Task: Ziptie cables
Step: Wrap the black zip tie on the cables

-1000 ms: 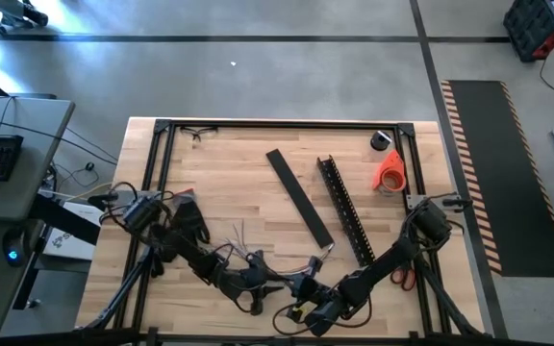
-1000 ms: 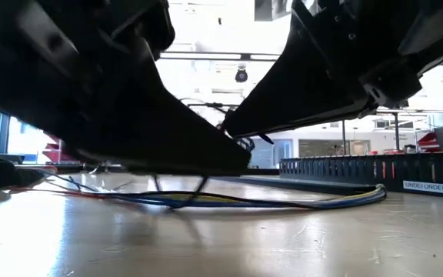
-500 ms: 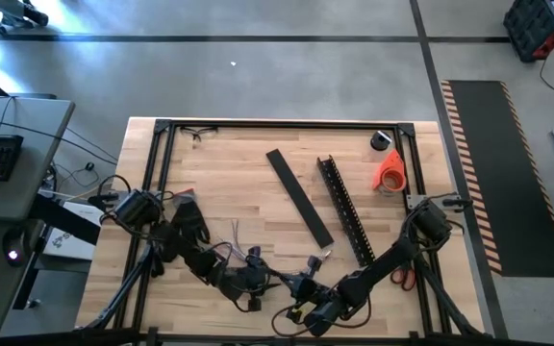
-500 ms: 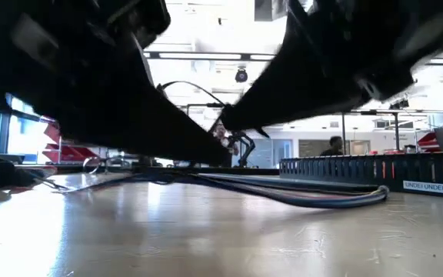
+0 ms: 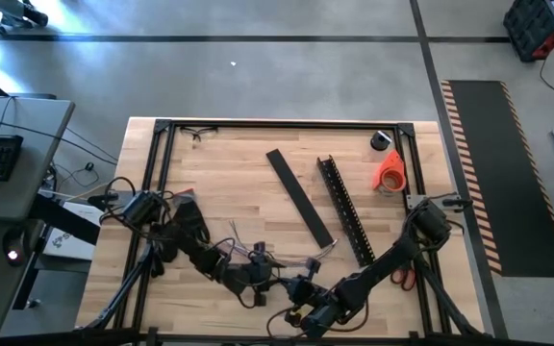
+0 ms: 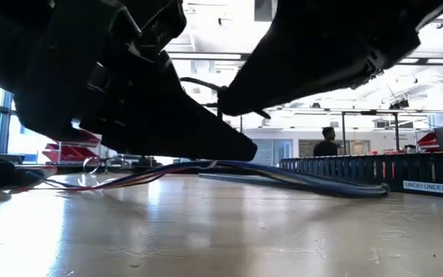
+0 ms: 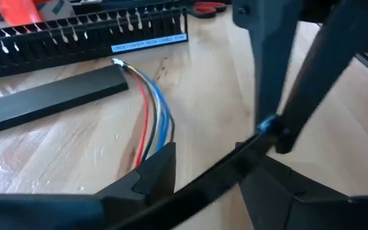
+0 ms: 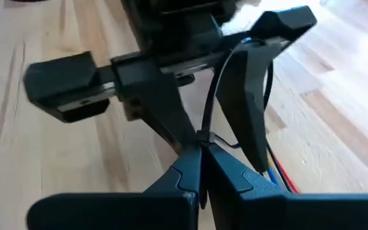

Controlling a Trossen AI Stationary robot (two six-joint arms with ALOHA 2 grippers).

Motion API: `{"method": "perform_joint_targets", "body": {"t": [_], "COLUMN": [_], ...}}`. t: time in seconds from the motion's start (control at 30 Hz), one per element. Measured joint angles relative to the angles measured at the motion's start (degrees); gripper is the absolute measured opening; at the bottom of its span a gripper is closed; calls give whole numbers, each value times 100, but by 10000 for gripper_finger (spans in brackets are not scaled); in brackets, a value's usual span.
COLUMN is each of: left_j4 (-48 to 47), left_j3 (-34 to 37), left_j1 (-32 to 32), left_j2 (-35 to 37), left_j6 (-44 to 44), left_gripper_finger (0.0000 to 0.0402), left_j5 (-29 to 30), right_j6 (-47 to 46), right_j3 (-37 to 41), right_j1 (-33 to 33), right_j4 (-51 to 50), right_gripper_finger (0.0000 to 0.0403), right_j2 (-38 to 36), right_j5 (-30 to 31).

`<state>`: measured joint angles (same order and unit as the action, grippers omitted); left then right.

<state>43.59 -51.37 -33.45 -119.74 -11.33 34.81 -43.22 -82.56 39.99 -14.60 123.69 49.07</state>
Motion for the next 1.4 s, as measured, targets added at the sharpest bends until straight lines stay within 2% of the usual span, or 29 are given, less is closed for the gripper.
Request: {"method": "perform_joint_targets", "body": {"t": [0.2, 0.47, 0.63, 0.8, 0.9, 1.03, 1.2, 1.4], "left_j4": [0, -55, -87, -260, -134, 74, -298, -596], "left_j3": [0, 0, 0, 0, -21, -291, -577, -766], "left_j1": [-236, -645, -830, -921, -957, -993, -907, -695], "left_j2": [0, 0, 0, 0, 0, 2, 1, 2], "left_j6": [-40, -44, -209, -575, -633, -163, 624, 1148], "left_gripper_finger": [148, 148, 148, 143, 135, 118, 101, 105], "left_j5": [174, 1075, 1442, 1496, 1251, 1183, 1236, 949], "right_j6": [-367, -735, -841, -848, -800, -460, -81, 610], "right_j3": [0, -4, -4, -4, -2, -2, 2, 2], "right_j1": [-57, -154, -215, -266, -264, -247, -247, -196], "right_j4": [-108, -107, -151, -185, -245, -426, -735, -924], "right_gripper_finger": [0, 0, 0, 0, 0, 0, 0, 0], "right_j2": [73, 193, 199, 200, 200, 200, 147, -88], "right_j5": [-116, -172, -71, -1, -38, -291, -852, -923]}}
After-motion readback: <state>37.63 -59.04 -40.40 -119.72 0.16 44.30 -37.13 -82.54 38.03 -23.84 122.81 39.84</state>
